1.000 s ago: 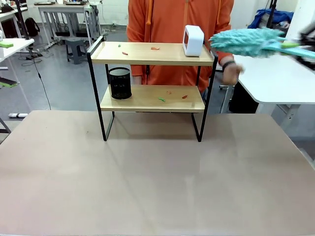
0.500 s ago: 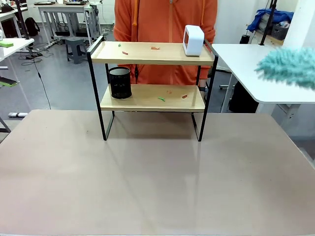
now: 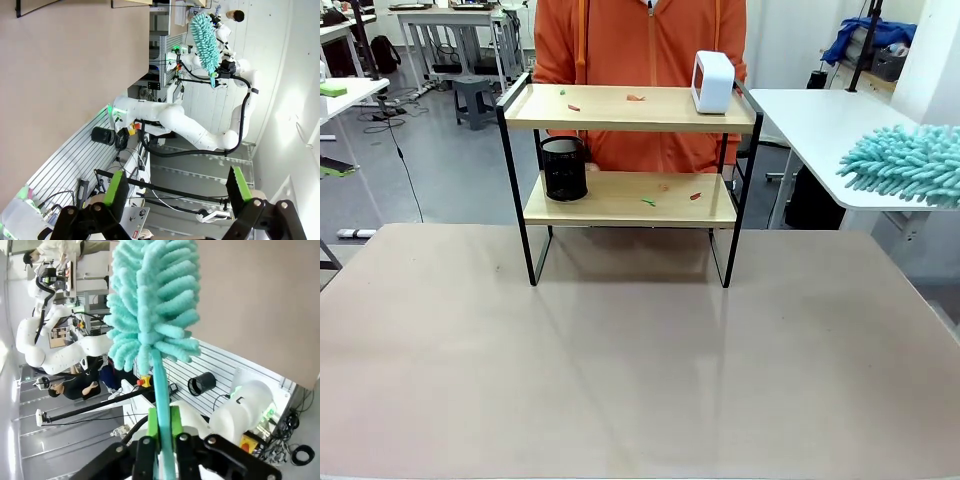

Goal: Clean the shelf.
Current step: Pick up the Duster from the human, then clean the specific tier of the Shelf with the Duster once objects are removed.

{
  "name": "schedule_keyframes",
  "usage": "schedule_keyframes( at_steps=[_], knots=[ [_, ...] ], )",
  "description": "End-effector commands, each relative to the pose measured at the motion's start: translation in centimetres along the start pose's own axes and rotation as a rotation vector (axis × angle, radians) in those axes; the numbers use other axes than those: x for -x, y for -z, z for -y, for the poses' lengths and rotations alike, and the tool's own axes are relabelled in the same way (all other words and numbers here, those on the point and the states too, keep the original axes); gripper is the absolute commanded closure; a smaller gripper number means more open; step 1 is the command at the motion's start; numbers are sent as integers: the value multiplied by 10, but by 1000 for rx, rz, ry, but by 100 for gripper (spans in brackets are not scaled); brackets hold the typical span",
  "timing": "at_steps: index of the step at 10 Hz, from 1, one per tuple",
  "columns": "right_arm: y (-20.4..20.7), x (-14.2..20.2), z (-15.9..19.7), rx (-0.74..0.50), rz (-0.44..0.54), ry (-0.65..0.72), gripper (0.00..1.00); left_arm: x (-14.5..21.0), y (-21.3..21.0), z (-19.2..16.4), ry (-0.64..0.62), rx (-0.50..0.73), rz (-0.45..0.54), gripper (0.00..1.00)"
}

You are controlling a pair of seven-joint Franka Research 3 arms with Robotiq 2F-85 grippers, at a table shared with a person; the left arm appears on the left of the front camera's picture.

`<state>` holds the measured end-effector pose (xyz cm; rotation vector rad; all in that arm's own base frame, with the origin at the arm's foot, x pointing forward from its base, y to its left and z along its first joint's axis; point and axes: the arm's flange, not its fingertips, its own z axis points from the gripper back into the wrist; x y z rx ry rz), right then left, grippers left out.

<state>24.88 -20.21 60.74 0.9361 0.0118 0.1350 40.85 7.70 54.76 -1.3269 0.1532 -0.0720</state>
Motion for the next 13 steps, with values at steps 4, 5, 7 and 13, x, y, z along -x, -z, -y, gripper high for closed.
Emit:
schedule_keyframes(
  at_steps=[4,5,7,13],
  knots=[
    [-6,-3,-6,-33,6,-4,100,2,0,3,10,17,2,0],
    [-6,-3,-6,-33,6,-4,100,2,0,3,10,17,2,0],
    [-6,-3,-6,-33,6,-4,100,2,0,3,10,17,2,0],
    [-6,-3,-6,-33,6,-4,100,2,0,3,10,17,2,0]
  ],
)
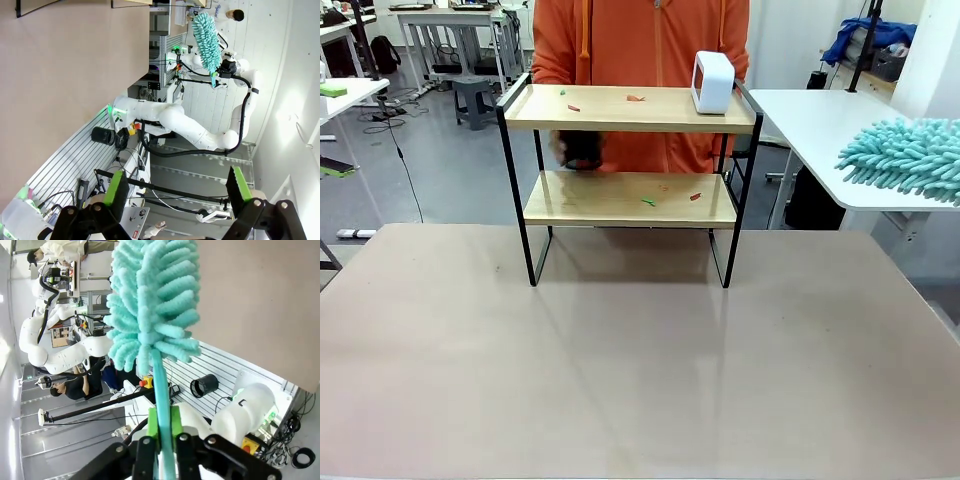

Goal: Clean the shelf.
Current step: Clean the specific tier of the Shelf with the Duster once objects are removed.

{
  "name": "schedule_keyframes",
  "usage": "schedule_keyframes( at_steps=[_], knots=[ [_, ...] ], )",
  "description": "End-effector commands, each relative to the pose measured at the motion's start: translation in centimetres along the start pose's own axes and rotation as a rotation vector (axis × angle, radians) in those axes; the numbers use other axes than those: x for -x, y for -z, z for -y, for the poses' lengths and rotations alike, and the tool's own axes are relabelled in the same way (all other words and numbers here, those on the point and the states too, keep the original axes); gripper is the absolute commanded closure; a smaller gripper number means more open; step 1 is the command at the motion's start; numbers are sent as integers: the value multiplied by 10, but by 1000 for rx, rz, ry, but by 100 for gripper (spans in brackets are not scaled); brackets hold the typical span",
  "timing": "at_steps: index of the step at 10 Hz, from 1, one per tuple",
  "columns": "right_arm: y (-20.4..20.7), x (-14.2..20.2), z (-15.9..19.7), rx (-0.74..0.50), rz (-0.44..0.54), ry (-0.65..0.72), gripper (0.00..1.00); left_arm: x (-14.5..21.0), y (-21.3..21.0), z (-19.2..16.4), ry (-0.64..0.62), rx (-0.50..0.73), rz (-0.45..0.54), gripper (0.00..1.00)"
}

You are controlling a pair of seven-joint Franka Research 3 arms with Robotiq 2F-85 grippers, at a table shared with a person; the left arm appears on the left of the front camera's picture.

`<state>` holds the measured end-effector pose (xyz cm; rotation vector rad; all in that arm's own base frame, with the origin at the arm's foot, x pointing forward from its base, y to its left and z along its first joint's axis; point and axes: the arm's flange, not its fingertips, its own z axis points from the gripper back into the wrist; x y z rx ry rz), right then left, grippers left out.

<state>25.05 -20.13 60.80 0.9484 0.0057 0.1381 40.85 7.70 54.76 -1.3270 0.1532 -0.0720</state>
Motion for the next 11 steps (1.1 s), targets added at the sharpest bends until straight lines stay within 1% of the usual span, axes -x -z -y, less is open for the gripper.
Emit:
schedule_keyframes(
  at_steps=[1,2,3,4,5,6,7,8,9,10,11],
  knots=[
    [-7,-1,-5,-21,2,1,100,2,0,3,10,17,2,0],
    [-7,-1,-5,-21,2,1,100,2,0,3,10,17,2,0],
    [0,0,0,0,0,0,88,2,0,3,10,17,2,0],
    [4,6,-13,35,-12,-42,88,2,0,3,10,17,2,0],
    [12,20,-30,79,14,-99,88,2,0,3,10,17,2,0],
    [30,41,-51,110,-40,-220,88,2,0,3,10,17,2,0],
    [55,59,-68,179,-75,-322,88,2,0,3,10,17,2,0],
    [84,70,-82,283,-109,-389,88,2,0,3,10,17,2,0],
    [107,74,-89,358,-179,-435,88,2,0,3,10,17,2,0],
    [131,71,-98,421,-180,-477,88,2,0,3,10,17,2,0],
    [155,62,-107,397,-148,-509,88,2,0,3,10,17,2,0]
  ],
)
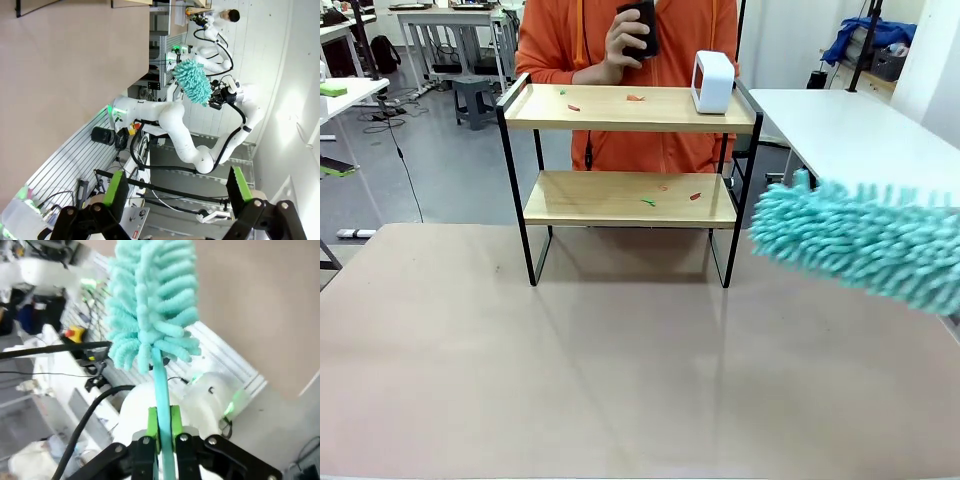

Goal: Clean the shelf.
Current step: Clean the specific tier of the Shelf with the Duster once objects are removed.

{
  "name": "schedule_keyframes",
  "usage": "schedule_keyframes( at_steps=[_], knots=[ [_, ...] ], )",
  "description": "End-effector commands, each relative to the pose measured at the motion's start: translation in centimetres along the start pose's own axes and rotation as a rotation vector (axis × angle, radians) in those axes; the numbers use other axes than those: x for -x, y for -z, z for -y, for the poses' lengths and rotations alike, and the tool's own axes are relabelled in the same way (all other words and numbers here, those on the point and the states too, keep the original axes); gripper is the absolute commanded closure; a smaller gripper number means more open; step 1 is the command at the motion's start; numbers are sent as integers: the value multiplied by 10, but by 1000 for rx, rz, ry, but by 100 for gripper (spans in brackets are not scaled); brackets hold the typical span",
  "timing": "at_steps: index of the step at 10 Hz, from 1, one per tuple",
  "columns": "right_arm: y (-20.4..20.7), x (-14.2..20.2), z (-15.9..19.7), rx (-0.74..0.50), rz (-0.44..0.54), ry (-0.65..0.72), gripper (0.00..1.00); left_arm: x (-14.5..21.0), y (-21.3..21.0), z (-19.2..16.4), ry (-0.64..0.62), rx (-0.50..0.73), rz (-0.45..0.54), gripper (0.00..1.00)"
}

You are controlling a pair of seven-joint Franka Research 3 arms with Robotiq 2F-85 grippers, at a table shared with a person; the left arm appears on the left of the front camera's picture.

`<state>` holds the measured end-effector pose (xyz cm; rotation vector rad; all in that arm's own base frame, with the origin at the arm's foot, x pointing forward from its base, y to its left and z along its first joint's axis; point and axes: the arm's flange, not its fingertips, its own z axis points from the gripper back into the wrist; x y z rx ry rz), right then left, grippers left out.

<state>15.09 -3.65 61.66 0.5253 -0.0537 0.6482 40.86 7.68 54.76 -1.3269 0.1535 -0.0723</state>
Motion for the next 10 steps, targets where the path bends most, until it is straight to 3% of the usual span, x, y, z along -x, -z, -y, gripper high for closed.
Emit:
schedule_keyframes(
  at_steps=[1,2,3,4,5,7,10],
  knots=[
    [31,-34,4,12,98,5,88,2,0,3,10,17,2,0],
    [13,-33,26,-10,31,107,88,2,0,3,10,17,2,0],
    [21,-17,-4,25,27,-22,88,2,0,3,10,17,2,0],
    [29,-26,3,30,32,8,88,2,0,3,10,17,2,0],
    [33,-36,-13,86,-27,-37,88,2,0,3,10,17,2,0],
    [76,-88,-25,93,-51,-26,88,2,0,3,10,17,2,0],
    [110,-130,-28,138,61,128,88,2,0,3,10,17,2,0]
  ],
)
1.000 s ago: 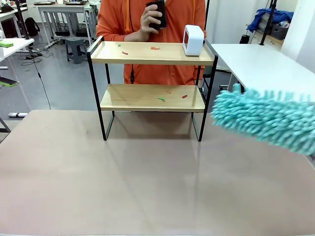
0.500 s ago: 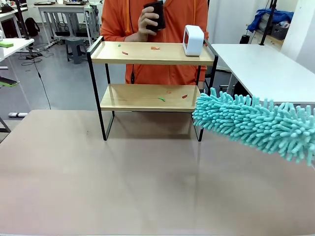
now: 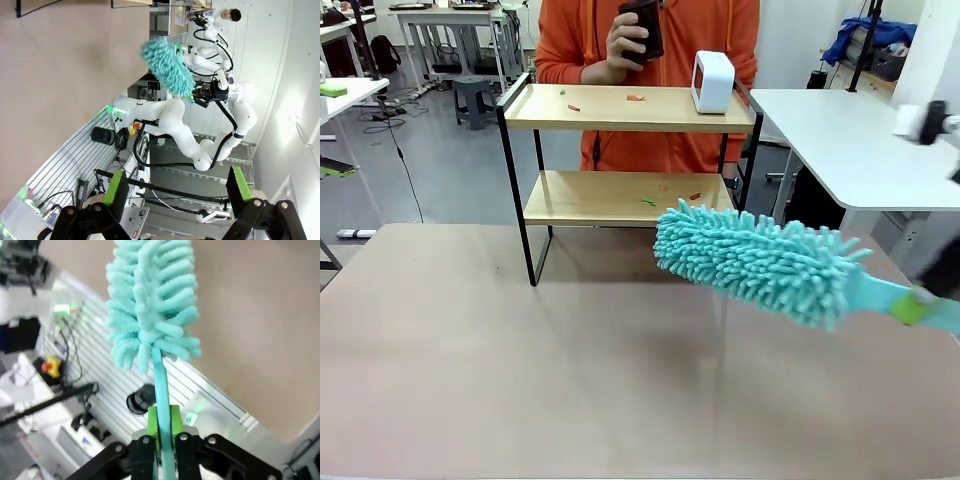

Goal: Clean the shelf.
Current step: Clean the specific tier of the Shelf with the Duster once objects are removed.

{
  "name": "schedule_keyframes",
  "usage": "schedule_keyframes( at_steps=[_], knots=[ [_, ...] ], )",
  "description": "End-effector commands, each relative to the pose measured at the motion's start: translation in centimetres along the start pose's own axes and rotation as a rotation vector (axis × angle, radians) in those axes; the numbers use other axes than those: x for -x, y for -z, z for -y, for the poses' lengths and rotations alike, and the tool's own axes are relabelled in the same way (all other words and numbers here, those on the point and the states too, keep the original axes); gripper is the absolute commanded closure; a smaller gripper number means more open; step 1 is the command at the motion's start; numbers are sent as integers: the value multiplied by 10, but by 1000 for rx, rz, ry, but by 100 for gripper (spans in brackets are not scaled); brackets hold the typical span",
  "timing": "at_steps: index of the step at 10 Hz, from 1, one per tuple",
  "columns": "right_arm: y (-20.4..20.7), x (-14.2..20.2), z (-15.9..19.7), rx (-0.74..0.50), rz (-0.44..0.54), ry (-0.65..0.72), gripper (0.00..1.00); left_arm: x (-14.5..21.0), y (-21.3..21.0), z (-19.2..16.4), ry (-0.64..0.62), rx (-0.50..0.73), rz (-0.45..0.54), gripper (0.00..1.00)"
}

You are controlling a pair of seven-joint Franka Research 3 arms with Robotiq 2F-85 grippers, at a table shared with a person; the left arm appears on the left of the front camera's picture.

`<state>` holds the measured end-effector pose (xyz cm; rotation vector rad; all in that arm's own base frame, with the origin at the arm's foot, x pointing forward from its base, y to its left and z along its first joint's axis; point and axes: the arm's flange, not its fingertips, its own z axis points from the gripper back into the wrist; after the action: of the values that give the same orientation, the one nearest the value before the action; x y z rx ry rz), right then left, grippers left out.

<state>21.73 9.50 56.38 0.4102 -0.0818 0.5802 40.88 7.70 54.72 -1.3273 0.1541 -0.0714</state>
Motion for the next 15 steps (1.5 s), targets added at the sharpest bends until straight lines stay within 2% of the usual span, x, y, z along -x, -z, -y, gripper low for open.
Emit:
schedule_keyframes(
  at_steps=[1,4,7,8,10,15],
  knots=[
    [15,-27,-12,21,70,67,88,2,0,3,11,17,2,0],
    [28,-72,-23,60,153,194,88,2,0,3,11,17,2,0],
    [44,-111,-23,119,310,381,88,2,0,3,11,17,2,0],
    [45,-121,-22,116,351,389,88,2,0,3,11,17,2,0],
    [50,-141,-17,149,339,433,88,2,0,3,11,17,2,0],
    [66,-184,6,178,364,438,88,2,0,3,11,17,2,0]
  ],
)
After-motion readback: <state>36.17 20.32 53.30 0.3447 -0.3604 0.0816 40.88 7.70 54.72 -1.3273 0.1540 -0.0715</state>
